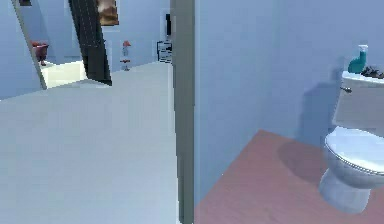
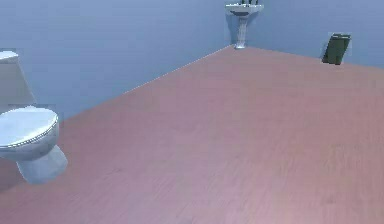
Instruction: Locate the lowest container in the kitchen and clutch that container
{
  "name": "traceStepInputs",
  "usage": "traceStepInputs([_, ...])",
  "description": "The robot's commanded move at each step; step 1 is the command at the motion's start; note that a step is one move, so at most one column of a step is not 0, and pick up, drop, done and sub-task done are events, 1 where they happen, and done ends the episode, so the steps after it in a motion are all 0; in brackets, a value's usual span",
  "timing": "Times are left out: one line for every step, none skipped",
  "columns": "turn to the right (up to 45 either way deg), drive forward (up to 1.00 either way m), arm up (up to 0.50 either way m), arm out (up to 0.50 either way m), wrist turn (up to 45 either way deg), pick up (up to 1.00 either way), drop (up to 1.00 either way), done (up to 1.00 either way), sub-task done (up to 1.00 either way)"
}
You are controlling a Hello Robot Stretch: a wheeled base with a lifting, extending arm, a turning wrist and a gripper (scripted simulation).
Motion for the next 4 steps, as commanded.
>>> traceStepInputs([-9.0, 0.00, 0.00, 0.00, 0.0, 0.00, 0.00, 0.00, 0.00])
traceStepInputs([0.0, 0.60, 0.00, 0.00, 0.0, 0.00, 0.00, 0.00, 0.00])
traceStepInputs([-45.0, 0.00, 0.00, 0.00, 0.0, 0.00, 0.00, 0.00, 0.00])
traceStepInputs([0.0, 0.60, 0.00, 0.00, 0.0, 0.00, 0.00, 0.00, 0.00])
